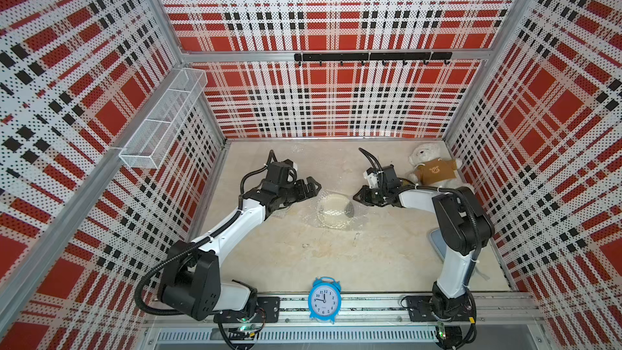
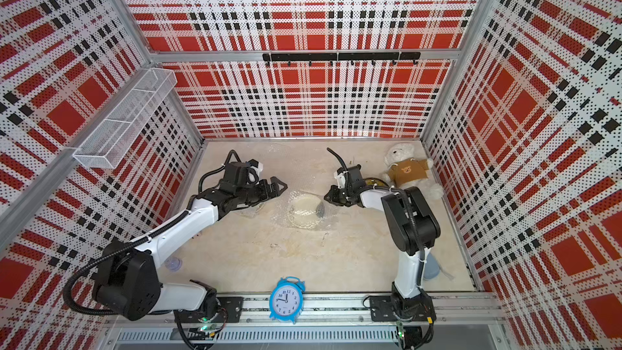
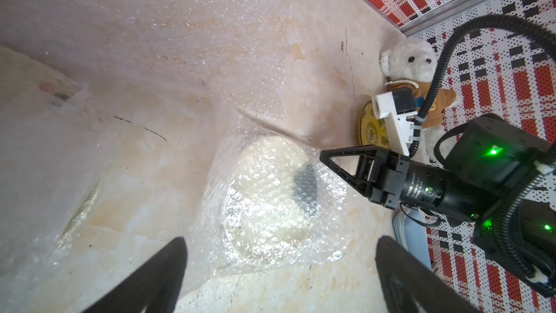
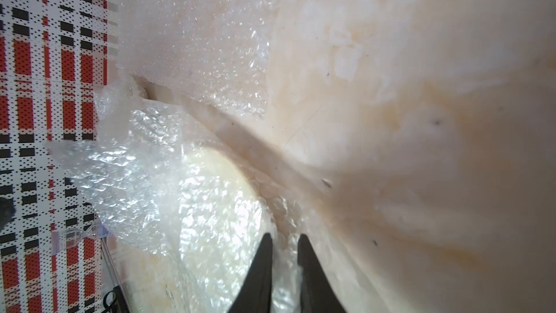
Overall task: Unpack dinner plates from bubble wrap
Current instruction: Unwrap the bubble wrap at the center of the board.
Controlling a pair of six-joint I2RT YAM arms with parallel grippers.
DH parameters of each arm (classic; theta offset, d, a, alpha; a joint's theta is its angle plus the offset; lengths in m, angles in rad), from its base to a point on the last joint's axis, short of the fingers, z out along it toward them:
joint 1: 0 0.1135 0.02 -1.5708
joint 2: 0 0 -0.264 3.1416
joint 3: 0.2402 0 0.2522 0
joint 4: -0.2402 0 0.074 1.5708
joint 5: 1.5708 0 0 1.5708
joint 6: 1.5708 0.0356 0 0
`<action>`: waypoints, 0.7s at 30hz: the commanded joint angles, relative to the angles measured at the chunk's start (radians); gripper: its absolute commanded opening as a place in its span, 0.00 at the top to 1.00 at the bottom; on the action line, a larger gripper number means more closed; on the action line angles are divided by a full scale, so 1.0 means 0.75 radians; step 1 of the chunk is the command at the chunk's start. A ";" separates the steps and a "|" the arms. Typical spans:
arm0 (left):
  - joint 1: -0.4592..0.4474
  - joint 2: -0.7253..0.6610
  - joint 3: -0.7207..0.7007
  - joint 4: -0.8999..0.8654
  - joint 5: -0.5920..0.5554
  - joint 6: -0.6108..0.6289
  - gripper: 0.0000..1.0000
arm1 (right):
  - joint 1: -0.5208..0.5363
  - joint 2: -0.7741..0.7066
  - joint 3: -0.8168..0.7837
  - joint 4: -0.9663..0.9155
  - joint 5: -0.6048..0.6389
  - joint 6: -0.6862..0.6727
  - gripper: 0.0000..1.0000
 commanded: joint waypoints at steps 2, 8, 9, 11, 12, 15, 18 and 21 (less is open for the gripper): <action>0.014 0.022 0.001 0.029 0.016 -0.003 0.01 | -0.015 -0.098 -0.060 0.145 0.015 0.060 0.88; 0.014 0.036 0.015 0.034 0.023 -0.002 0.01 | -0.045 -0.131 -0.139 0.227 0.052 0.126 0.92; 0.014 0.040 0.017 0.033 0.025 -0.001 0.01 | -0.055 -0.132 -0.154 0.253 0.050 0.143 0.92; 0.012 0.048 0.021 0.036 0.028 0.001 0.01 | -0.075 -0.137 -0.179 0.292 0.055 0.170 0.92; 0.012 0.051 0.025 0.034 0.029 0.000 0.01 | -0.083 -0.139 -0.187 0.306 0.056 0.179 0.92; 0.010 0.067 0.035 0.035 0.035 0.005 0.01 | -0.105 -0.151 -0.200 0.316 0.086 0.185 0.93; 0.006 0.084 0.046 0.035 0.045 0.009 0.01 | -0.134 -0.173 -0.215 0.318 0.115 0.188 0.93; 0.003 0.098 0.059 0.034 0.052 0.014 0.01 | -0.166 -0.194 -0.234 0.325 0.116 0.191 0.93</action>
